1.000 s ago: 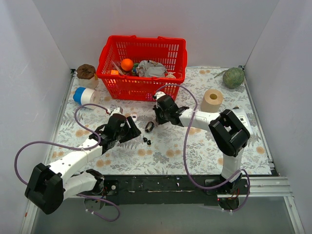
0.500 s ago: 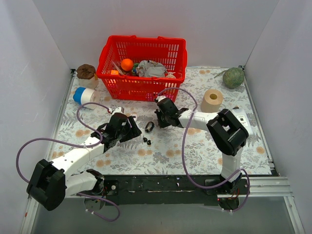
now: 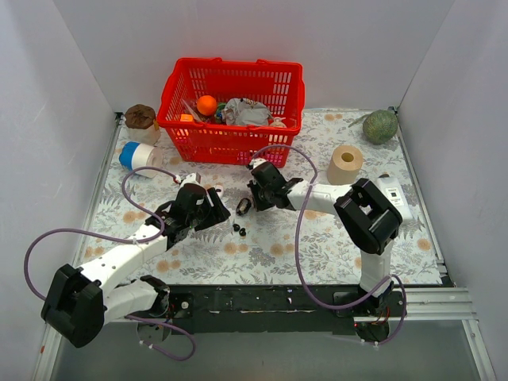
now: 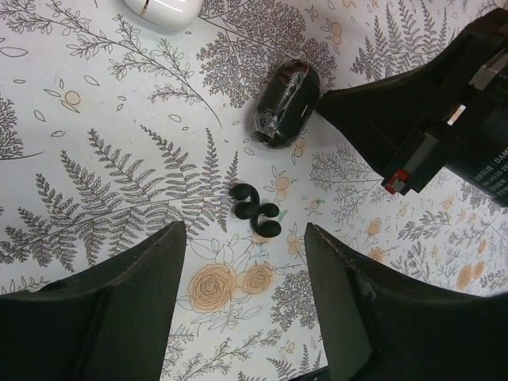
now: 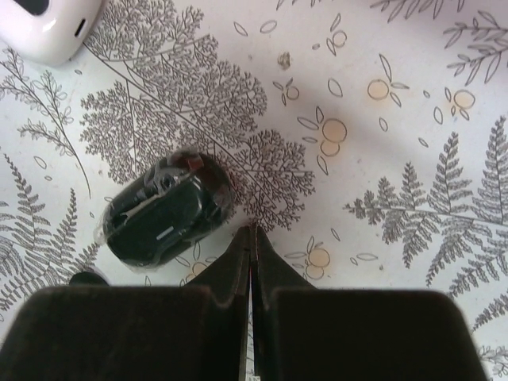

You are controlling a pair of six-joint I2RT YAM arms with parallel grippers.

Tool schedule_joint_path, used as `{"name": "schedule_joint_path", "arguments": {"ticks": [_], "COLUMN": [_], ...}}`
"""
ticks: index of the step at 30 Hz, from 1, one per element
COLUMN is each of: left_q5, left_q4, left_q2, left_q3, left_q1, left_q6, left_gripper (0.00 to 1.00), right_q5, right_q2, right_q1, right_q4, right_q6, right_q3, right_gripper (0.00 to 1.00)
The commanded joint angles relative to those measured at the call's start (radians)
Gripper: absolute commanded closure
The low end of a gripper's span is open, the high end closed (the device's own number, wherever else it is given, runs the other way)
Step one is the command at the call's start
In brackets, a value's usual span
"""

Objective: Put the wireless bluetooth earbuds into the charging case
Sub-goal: Pick up the charging case at the center of the board.

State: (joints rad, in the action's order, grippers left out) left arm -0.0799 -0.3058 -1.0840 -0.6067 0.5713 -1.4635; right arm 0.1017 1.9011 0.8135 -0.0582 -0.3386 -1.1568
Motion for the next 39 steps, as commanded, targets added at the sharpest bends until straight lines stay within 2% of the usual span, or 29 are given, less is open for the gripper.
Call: {"name": "schedule_joint_path", "arguments": {"ticks": [1, 8, 18, 27, 34, 39], "left_q5": [-0.02, -0.018, -0.006, 0.0, 0.006, 0.005], "left_q4": [-0.003, -0.006, -0.001, -0.003, 0.005, -0.004], "left_q2": [0.032, 0.039, 0.052, 0.075, 0.079, 0.104], "left_q3": [0.004, 0.012, 0.024, 0.042, 0.056, 0.058], "left_q1": [-0.001, -0.001, 0.001, 0.001, 0.001, 0.001], "left_q6": [-0.001, -0.001, -0.012, -0.023, -0.034, -0.035], "left_gripper": [0.39, 0.39, 0.39, 0.39, 0.39, 0.39], "right_q5": [0.024, -0.016, -0.066, -0.068, -0.094, -0.128], "right_q2": [0.036, 0.053, 0.01, 0.033, 0.03, 0.087], "right_q1": [-0.007, -0.008, 0.042, 0.065, 0.081, 0.082], "right_q4": [-0.014, -0.061, 0.021, -0.015, 0.032, 0.015], "right_q6": [0.009, 0.003, -0.059, -0.073, -0.094, -0.103], "right_q3": [-0.073, -0.113, -0.004, -0.054, -0.043, -0.115], "right_gripper": [0.99, 0.99, 0.99, 0.99, 0.99, 0.99]}}
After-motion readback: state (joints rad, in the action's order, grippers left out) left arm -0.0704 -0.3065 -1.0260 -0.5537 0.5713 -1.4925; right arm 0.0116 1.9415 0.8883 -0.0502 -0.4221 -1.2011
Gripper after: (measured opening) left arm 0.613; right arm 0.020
